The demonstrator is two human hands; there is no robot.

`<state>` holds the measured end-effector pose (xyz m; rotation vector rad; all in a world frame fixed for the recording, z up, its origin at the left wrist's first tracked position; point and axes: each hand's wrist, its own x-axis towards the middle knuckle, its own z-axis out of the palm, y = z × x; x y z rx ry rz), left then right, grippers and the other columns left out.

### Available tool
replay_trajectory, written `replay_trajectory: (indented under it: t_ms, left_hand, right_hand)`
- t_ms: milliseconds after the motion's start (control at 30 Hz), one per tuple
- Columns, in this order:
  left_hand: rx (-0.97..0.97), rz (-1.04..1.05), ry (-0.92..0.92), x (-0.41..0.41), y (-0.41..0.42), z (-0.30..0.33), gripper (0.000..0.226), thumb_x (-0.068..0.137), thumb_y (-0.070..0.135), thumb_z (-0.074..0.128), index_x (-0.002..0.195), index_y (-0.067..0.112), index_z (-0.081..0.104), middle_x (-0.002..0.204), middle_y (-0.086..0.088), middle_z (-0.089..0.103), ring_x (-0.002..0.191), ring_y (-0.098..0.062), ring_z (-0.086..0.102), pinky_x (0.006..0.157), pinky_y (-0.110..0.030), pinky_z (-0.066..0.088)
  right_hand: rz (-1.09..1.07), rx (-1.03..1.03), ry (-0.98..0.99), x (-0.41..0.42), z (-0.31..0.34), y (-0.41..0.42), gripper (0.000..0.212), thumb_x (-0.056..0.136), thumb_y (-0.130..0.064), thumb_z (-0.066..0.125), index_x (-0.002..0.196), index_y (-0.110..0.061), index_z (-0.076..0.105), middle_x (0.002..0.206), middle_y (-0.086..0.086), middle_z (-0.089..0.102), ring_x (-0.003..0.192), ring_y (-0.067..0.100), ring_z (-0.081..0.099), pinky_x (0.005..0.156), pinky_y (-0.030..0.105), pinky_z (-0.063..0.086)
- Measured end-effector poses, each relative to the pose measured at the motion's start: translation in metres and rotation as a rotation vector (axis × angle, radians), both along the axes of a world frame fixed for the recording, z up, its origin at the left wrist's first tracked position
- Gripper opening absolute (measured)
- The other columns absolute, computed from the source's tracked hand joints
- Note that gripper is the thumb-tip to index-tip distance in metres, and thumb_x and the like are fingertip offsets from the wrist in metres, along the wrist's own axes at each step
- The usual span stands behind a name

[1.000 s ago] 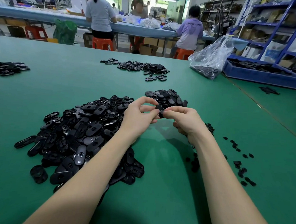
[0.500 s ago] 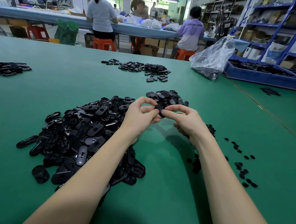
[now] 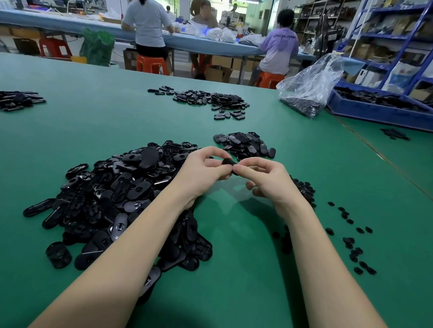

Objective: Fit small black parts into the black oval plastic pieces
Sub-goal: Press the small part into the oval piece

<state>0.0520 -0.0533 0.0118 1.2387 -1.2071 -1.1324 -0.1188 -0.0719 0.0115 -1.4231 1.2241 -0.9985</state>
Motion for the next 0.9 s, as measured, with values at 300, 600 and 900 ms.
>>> replay_trajectory:
  t_ms: [300,600,900]
  left_hand:
    - [0.028,0.022,0.013,-0.003,0.001,-0.002,0.018,0.087,0.000,0.071,0.095,0.015,0.065,0.089,-0.012,0.077,0.084,-0.020,0.073,0.097,-0.039,0.054]
    - [0.014,0.035,-0.029,-0.003,0.001,-0.007,0.018,0.083,-0.002,0.075,0.090,0.015,0.074,0.079,-0.006,0.077,0.078,-0.018,0.073,0.095,-0.038,0.057]
    - [-0.001,0.121,-0.117,-0.010,-0.003,-0.012,0.017,0.084,0.006,0.077,0.087,0.021,0.073,0.080,-0.004,0.078,0.084,-0.019,0.075,0.092,-0.035,0.057]
  right_hand:
    - [-0.002,-0.059,0.061,-0.002,0.003,-0.002,0.005,0.088,-0.016,0.079,0.088,-0.020,0.076,0.065,-0.015,0.068,0.049,0.002,0.050,0.046,0.012,0.037]
    - [-0.050,-0.097,0.098,0.002,-0.004,-0.006,0.013,0.084,-0.016,0.083,0.078,-0.019,0.072,0.059,-0.015,0.065,0.050,-0.003,0.052,0.056,0.013,0.041]
    - [-0.090,-0.168,0.153,0.005,-0.009,-0.009,0.017,0.081,-0.017,0.083,0.074,-0.022,0.069,0.056,-0.016,0.065,0.053,-0.002,0.056,0.055,0.012,0.043]
